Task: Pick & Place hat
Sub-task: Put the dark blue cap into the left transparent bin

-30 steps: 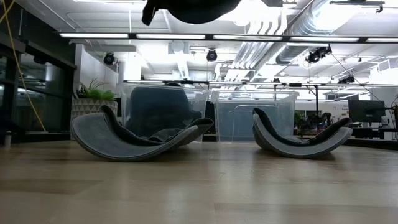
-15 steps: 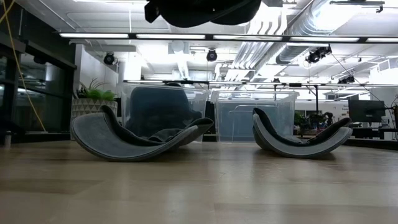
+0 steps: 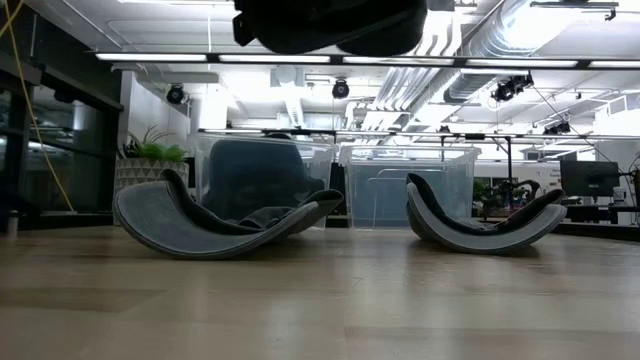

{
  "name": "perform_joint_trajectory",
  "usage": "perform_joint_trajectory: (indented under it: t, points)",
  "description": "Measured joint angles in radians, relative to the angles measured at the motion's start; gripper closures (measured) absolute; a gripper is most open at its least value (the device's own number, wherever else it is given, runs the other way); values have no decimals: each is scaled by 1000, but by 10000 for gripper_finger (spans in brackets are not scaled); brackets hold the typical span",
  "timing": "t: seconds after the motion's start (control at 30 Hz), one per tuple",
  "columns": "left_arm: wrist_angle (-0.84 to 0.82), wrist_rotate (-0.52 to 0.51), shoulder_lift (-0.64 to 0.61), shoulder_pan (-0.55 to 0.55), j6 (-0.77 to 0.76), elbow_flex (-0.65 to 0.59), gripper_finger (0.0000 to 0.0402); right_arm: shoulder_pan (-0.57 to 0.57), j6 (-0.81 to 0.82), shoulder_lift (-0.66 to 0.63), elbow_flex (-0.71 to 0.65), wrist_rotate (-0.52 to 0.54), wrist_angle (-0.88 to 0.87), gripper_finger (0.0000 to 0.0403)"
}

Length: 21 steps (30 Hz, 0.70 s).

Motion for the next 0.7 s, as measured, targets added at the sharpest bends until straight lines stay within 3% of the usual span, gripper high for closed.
perform_joint_trajectory:
  t: [0.17,0.7]
  points:
    - [-6,12,0,0,0,0,401,0,-54,18,1,-6,2,166]
    - [-79,42,0,0,11,0,401,29,-94,170,0,-66,117,164]
